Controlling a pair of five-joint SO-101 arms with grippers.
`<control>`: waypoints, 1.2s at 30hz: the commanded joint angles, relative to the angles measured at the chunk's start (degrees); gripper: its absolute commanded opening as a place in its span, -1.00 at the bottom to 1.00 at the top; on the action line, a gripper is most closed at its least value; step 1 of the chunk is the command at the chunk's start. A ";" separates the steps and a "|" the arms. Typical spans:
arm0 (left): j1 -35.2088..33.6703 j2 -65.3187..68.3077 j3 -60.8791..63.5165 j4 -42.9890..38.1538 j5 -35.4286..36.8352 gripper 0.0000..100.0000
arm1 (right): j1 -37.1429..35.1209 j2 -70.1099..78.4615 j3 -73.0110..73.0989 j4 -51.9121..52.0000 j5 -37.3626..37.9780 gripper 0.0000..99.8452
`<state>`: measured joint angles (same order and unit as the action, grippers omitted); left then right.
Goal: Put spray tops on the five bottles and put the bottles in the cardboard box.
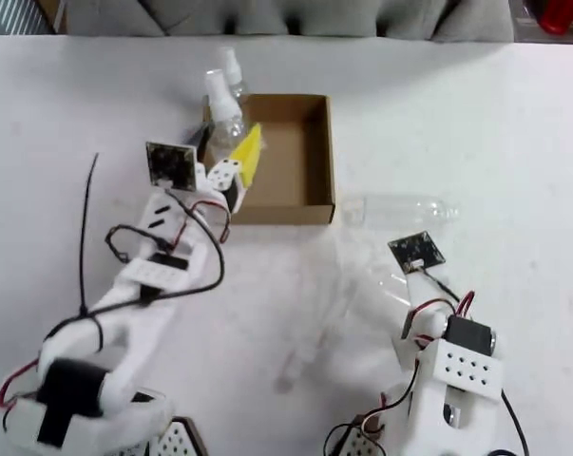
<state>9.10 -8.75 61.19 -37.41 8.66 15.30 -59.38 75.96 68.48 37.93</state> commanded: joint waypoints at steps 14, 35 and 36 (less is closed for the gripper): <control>-1.54 8.48 -4.57 -8.62 0.09 -0.95 | 0.22 -0.66 -0.35 -0.75 0.62 -0.97; -1.98 17.80 -2.64 -17.58 0.09 -0.95 | 0.31 -0.66 0.26 -2.33 0.62 -0.97; -1.98 17.98 -2.55 -17.58 0.09 -0.95 | 0.31 -0.66 0.26 -2.33 0.62 -0.97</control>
<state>7.25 9.36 60.31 -52.62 8.66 15.21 -59.38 76.75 66.99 37.93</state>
